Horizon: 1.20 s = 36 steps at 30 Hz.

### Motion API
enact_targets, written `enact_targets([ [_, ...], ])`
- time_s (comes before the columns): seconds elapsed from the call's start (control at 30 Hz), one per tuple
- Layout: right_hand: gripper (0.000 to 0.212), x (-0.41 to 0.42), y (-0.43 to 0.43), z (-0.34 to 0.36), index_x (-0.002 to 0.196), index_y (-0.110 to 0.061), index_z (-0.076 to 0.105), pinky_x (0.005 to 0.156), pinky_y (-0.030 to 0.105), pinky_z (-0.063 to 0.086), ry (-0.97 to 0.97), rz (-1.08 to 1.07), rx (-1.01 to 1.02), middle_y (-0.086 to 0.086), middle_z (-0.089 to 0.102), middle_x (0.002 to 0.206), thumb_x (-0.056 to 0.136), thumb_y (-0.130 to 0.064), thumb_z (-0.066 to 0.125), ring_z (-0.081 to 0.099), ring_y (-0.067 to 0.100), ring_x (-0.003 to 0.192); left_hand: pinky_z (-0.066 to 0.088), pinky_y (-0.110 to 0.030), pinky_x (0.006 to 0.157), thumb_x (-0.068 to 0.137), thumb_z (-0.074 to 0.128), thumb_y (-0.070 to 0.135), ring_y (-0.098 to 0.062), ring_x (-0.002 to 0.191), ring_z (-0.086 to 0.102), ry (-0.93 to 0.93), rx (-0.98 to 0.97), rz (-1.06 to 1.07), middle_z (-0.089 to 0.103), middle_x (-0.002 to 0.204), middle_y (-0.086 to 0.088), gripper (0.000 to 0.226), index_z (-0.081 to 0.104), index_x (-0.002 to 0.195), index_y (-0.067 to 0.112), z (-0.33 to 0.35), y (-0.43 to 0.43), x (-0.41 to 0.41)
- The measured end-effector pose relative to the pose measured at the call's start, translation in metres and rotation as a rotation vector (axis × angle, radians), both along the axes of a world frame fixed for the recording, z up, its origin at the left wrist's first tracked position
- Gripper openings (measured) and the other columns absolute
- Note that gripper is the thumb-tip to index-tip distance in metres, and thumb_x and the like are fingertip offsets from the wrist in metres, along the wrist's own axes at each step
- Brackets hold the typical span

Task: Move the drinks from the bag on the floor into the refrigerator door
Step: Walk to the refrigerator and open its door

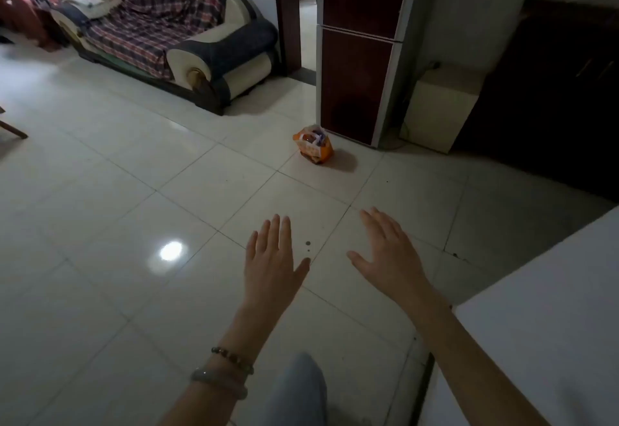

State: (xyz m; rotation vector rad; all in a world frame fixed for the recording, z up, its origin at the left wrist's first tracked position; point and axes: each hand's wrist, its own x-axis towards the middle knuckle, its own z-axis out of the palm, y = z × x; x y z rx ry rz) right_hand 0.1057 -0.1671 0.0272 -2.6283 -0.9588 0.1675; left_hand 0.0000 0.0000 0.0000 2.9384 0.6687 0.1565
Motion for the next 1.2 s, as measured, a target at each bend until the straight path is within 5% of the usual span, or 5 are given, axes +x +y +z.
enact_targets([
  [0.53,0.075,0.224,0.136,0.003,0.147,-0.016,0.012,0.115,0.034,0.015,-0.003,-0.039,-0.008,0.006,0.015,0.155,0.090,-0.044,0.051,0.010,0.021,0.142,-0.003,-0.041,0.116,0.092,0.036,0.057,-0.026,0.144,-0.004,-0.018,0.056,-0.109,-0.004,0.157,-0.010,0.084,-0.008,0.147,0.012,0.003,0.142,0.249],
  [1.2,0.076,0.462,0.285,0.025,0.147,-0.018,0.013,0.115,0.036,0.019,-0.004,-0.054,0.031,0.005,0.015,0.155,0.089,-0.043,0.054,0.011,0.020,0.142,-0.002,-0.041,0.114,0.090,0.044,0.054,-0.027,0.144,0.002,0.001,0.076,-0.120,0.002,0.157,-0.011,0.086,-0.002,0.149,0.011,0.000,0.292,0.491],
])
